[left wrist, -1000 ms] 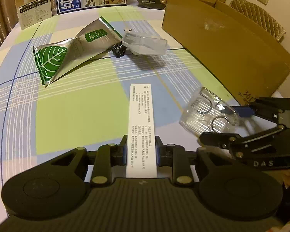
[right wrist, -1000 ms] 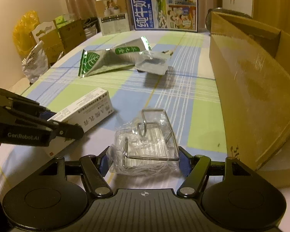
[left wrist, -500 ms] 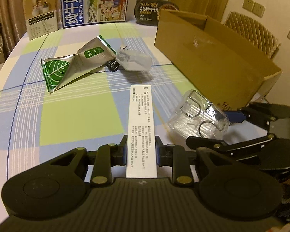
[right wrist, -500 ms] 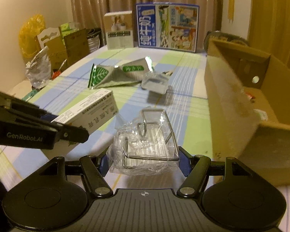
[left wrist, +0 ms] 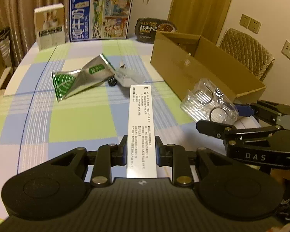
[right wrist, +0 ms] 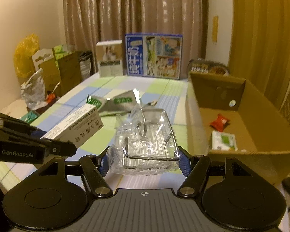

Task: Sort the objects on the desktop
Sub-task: 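Carry the hook package in the right gripper while the left gripper carries the white box to the cardboard box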

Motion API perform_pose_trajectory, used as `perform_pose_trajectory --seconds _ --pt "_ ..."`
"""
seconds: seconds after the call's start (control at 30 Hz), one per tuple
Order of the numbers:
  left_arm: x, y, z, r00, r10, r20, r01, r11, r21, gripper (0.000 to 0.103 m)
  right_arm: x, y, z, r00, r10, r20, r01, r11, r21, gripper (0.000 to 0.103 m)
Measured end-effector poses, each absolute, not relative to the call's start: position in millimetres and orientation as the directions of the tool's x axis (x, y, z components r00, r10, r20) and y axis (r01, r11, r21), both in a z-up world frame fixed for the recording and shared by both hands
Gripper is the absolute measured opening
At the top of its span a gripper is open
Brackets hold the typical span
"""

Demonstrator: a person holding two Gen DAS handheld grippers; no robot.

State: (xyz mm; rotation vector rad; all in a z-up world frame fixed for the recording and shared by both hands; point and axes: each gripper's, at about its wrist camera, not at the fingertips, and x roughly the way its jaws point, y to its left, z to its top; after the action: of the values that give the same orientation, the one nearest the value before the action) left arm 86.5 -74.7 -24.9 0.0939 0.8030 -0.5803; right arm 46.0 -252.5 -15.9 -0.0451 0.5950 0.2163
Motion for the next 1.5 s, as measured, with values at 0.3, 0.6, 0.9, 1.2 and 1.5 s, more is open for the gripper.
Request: perform_pose_trajectory --seconds 0.3,0.6,0.9,1.2,1.5 --pt "78.1 -102.8 1.5 0.572 -0.475 -0.669 0.567 0.818 -0.096 0.021 46.9 -293.4 28.4 0.868 0.09 -0.489 -0.091 0.996 0.02 0.066" --pt "80.6 -161.6 25.3 0.55 -0.548 -0.631 0.649 0.755 -0.09 0.021 53.4 -354.8 54.9 0.884 -0.045 -0.465 0.064 0.998 0.025 0.066" --pt "89.4 -218.6 35.2 0.511 -0.6 -0.615 0.698 0.708 -0.11 0.021 54.7 -392.4 55.1 0.875 -0.08 -0.477 0.107 0.994 0.031 0.066" --pt "102.1 -250.0 30.8 0.481 -0.617 -0.623 0.716 0.686 -0.126 0.021 68.0 -409.1 45.0 0.86 -0.071 -0.505 0.116 0.992 0.058 0.066" --pt "115.7 -267.2 25.8 0.463 -0.62 -0.633 0.716 0.683 -0.146 0.021 88.2 -418.4 36.1 0.837 -0.066 -0.544 0.118 0.991 0.062 0.066"
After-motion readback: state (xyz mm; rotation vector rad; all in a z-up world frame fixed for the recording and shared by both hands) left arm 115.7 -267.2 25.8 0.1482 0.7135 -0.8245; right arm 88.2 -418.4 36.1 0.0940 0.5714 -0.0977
